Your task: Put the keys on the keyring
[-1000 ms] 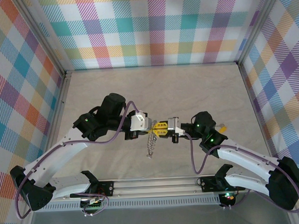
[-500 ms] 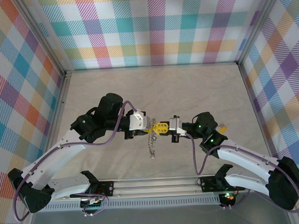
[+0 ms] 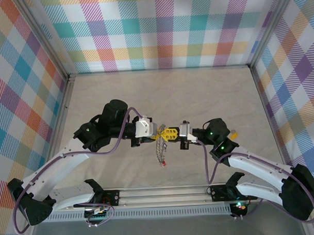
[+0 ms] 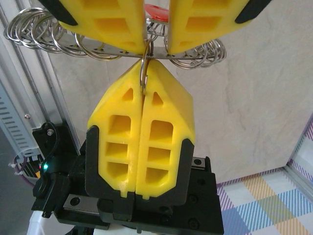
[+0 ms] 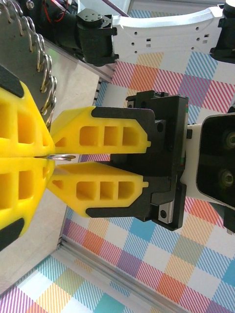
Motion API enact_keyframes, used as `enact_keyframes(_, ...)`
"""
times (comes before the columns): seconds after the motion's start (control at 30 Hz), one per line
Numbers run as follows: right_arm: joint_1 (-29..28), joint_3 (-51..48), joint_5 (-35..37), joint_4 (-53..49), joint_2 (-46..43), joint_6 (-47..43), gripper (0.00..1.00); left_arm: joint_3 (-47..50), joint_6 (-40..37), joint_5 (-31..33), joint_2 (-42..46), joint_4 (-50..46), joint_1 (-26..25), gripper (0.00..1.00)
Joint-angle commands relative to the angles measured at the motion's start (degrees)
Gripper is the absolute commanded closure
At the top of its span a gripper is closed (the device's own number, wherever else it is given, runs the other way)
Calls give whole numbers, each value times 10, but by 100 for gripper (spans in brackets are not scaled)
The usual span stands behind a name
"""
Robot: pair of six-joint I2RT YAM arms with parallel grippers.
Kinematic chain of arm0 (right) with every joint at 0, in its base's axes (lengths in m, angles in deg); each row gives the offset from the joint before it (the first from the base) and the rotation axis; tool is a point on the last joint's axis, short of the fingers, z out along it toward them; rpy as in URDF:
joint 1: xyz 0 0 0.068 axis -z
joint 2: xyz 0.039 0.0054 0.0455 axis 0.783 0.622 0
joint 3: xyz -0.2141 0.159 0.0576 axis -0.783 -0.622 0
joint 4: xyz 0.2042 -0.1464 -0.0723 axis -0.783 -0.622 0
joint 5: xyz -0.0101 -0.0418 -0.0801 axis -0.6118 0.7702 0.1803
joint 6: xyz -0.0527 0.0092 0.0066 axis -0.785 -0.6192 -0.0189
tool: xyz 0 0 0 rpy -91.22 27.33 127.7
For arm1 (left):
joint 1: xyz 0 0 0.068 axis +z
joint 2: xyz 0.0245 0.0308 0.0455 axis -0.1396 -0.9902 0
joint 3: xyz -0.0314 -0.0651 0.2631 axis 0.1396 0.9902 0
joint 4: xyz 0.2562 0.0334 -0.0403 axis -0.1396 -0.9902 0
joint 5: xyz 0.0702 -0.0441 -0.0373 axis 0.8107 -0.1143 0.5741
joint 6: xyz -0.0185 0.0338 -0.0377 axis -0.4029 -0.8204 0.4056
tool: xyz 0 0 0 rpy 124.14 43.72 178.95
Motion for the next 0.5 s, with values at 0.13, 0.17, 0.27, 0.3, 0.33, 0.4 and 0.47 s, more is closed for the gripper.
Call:
enact_keyframes(0.13, -3, -1, -26, 35, 1, 6, 100, -2, 4, -38, 6, 29, 4, 81)
enact_keyframes(0.17, -3, -1, -26, 33, 1, 6, 100, -2, 7, -39, 7, 32, 3, 81)
enact_keyframes(0.27, -3, -1, -24, 28, -1, 2, 100, 1, 11, -41, 10, 38, 4, 79)
enact_keyframes(0.3, -3, -1, -24, 27, -1, 1, 100, 1, 10, -42, 11, 38, 3, 79)
enact_keyframes(0.33, -4, -1, -23, 24, -2, -1, 100, 1, 11, -42, 11, 38, 4, 78)
enact_keyframes(0.4, -4, -2, -20, 22, -2, -2, 100, 2, 12, -43, 11, 38, 3, 78)
enact_keyframes(0.47, -3, -1, -18, 20, -2, -3, 100, 2, 11, -43, 11, 39, 4, 77)
